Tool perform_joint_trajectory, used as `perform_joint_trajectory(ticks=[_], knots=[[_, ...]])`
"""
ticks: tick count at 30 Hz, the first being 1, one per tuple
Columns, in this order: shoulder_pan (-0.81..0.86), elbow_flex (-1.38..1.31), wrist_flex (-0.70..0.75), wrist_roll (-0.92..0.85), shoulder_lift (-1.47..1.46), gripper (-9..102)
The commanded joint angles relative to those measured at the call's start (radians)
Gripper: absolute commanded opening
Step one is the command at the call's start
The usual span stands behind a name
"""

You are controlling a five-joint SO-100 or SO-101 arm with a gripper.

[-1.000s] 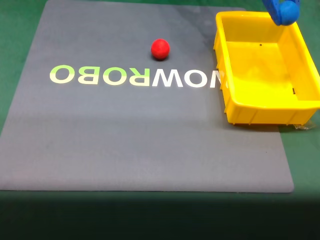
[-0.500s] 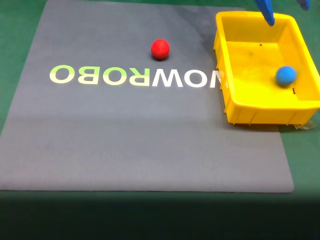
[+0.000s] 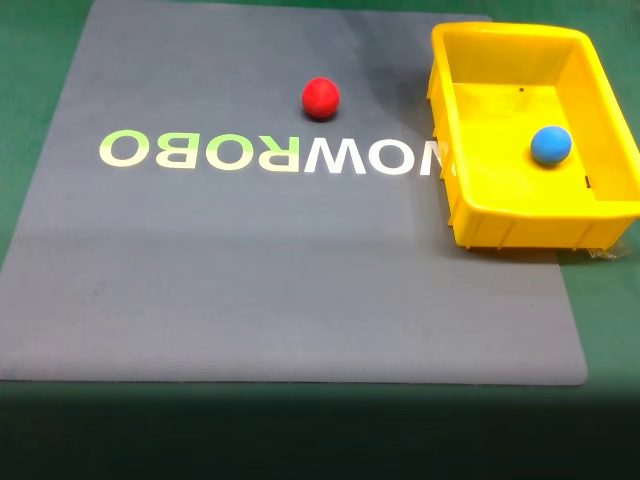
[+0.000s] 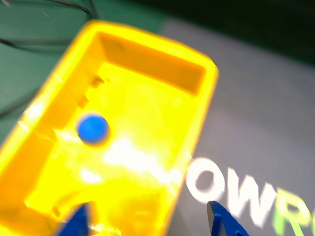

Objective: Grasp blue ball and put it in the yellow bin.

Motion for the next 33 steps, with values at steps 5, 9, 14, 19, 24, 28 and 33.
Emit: perform_joint_trajectory(ticks=[5, 9, 14, 19, 24, 28, 33], knots=[[0.221, 0.430, 0.000, -0.060, 0.408, 0], [0.301, 0.658, 0.011, -0.098, 0.607, 0], [0.334, 0.877, 0.141, -0.117, 0.877, 0], [0.339, 1.019, 0.273, -0.098, 1.058, 0], [0.339, 1.089, 0.374, -0.095, 1.144, 0], [0.353, 1.147, 0.422, -0.107, 1.209, 0], [0.354, 1.177, 0.443, -0.109, 1.210, 0]])
